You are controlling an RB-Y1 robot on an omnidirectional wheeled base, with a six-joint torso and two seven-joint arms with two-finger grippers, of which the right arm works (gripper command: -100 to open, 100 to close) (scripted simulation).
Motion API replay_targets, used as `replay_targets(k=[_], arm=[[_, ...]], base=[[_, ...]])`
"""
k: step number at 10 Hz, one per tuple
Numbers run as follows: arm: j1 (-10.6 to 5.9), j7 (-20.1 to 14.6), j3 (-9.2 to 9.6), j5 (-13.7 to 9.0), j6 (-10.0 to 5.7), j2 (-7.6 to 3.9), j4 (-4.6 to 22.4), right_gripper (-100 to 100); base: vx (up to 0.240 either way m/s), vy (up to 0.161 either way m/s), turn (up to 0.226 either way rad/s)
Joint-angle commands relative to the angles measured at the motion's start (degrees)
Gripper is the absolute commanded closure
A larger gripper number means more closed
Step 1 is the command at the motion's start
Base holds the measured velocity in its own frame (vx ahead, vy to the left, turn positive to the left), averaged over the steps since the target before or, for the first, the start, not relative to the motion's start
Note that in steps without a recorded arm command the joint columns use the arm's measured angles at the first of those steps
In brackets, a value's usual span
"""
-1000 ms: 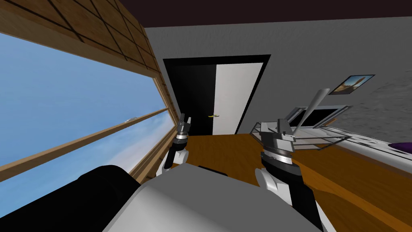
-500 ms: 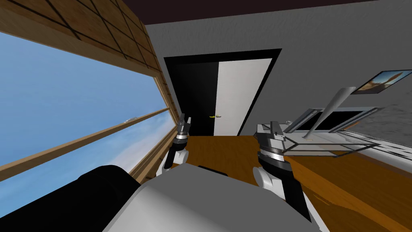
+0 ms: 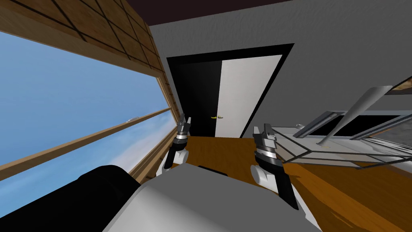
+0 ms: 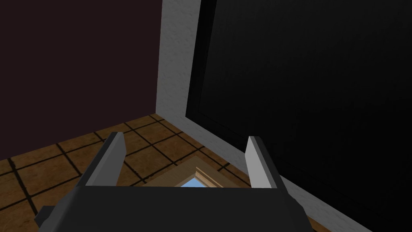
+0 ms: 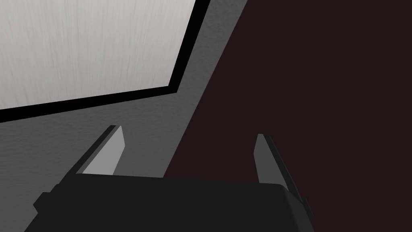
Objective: Pull the door open
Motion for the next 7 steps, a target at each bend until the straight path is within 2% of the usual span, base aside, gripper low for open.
replay_targets(k=[1,4,5,7], arm=[[-0.44,0.14,0.19,-0.40,-0.83,-0.06,2.57,-100],[-2.07,0.10,-0.11,-1.59,-1.83,-0.53,7.57,-100],[-2.07,0.10,-0.11,-1.59,-1.83,-0.53,7.92,-100],[-3.21,0.08,-0.32,-2.42,-2.54,-0.85,11.68,-100]], base=[[0.097,0.000,0.094],[0.098,-0.004,0.115],[0.058,-0.010,0.035],[0.060,-0.014,0.092]])
